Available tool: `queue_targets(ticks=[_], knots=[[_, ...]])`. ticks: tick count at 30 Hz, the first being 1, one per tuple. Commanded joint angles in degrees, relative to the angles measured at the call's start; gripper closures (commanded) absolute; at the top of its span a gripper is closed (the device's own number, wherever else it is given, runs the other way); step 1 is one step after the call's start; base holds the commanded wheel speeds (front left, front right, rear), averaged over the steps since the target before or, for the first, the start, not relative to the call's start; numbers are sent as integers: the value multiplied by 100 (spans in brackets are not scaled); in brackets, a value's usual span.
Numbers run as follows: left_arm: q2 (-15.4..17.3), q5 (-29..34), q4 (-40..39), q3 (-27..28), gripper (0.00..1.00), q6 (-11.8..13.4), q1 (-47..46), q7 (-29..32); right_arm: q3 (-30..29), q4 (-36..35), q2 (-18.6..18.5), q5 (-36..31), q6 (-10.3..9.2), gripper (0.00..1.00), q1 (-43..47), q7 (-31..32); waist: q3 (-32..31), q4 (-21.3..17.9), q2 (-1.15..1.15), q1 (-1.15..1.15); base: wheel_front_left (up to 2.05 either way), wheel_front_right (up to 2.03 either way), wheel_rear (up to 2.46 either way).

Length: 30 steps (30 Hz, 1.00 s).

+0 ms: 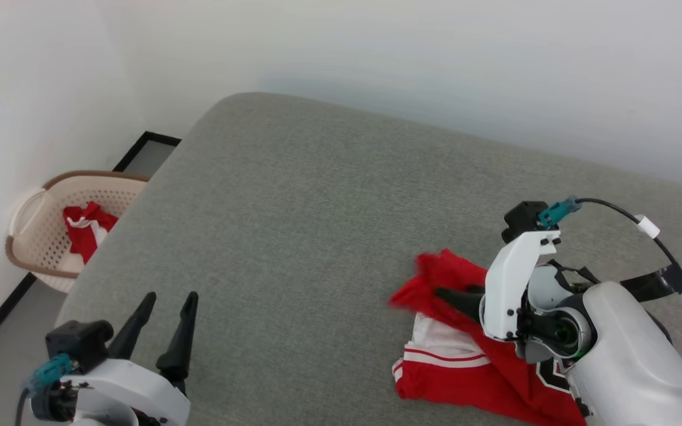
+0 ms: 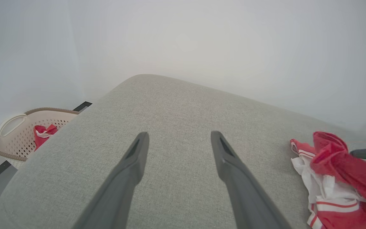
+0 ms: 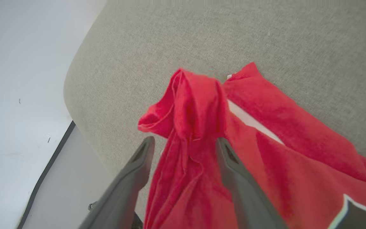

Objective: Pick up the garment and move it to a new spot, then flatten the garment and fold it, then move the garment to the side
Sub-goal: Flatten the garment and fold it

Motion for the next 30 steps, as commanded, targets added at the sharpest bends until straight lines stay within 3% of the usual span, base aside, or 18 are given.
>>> queue_targets(ticks=[1, 11, 19, 30], knots=[[27, -39, 15, 33, 0, -6, 38, -33, 83, -9, -58, 129, -10, 0, -79, -90, -11, -90, 0, 0, 0, 0, 0], [147, -102, 5, 186, 0, 47, 269, -103, 371, -604, -655, 601, -10, 0, 70, -716, -118, -611, 0, 0, 0, 0, 0], [271, -170, -52, 334, 0, 106, 538, -144, 219, -1144, -1273, 806, -10, 0, 500, -1712, -228, -1126, 0, 0, 0, 0, 0], [422, -246, -201, 604, 0, 184, 932, -200, -154, -1474, -1794, 704, -10, 0, 1236, -3246, -341, -1735, 0, 0, 0, 0, 0]])
